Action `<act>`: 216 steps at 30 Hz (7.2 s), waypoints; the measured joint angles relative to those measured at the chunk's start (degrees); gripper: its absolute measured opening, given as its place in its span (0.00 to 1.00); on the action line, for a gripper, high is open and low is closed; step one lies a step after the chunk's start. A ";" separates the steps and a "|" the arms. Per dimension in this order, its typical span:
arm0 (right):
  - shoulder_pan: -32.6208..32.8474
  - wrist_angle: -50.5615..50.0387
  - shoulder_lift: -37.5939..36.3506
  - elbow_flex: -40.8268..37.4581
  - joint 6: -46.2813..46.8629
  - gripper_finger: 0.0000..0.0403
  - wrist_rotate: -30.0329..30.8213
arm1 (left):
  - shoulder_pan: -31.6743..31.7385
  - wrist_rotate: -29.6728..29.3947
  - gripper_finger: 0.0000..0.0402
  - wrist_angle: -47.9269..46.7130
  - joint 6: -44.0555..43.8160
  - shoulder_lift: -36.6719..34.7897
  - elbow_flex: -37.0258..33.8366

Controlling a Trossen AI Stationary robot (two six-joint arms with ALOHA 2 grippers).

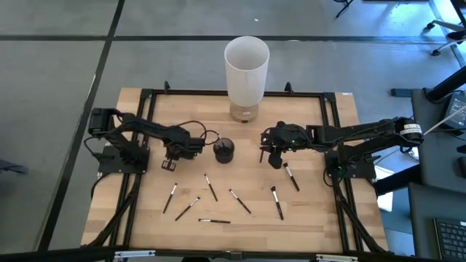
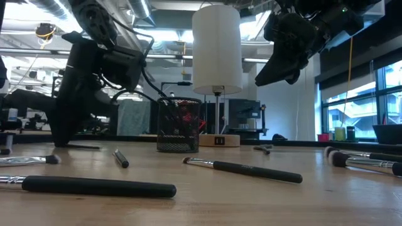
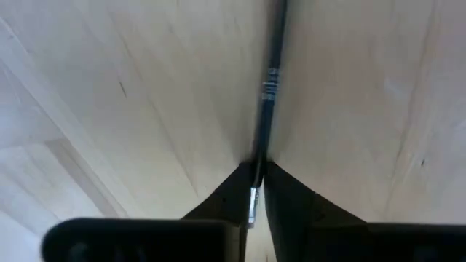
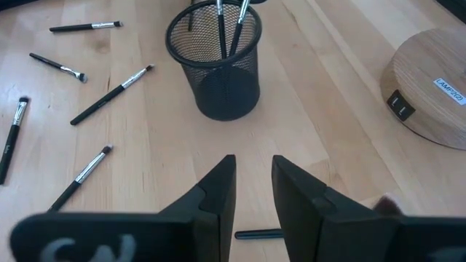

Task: Put items in baskets/containers
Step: Put the eyeshadow brush into the holder

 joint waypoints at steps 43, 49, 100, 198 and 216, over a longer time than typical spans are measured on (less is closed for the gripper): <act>-0.03 -7.15 0.02 0.00 2.08 0.22 12.60 | -18.47 -60.03 0.05 -11.01 15.78 -4.42 18.93; -0.04 -6.79 0.02 0.00 2.03 0.22 12.59 | -19.64 -65.50 0.05 5.03 31.85 -4.28 18.93; -0.02 -7.19 0.02 0.00 2.37 0.22 12.46 | -22.34 -67.47 0.33 22.22 32.94 5.48 18.91; -3.50 -6.67 0.02 0.00 3.13 0.22 11.11 | -34.83 -22.42 0.07 9.85 -109.00 -18.19 0.07; -3.50 -4.16 0.02 -0.02 5.40 0.22 11.06 | -24.47 -62.16 0.09 59.39 -53.30 -13.08 0.22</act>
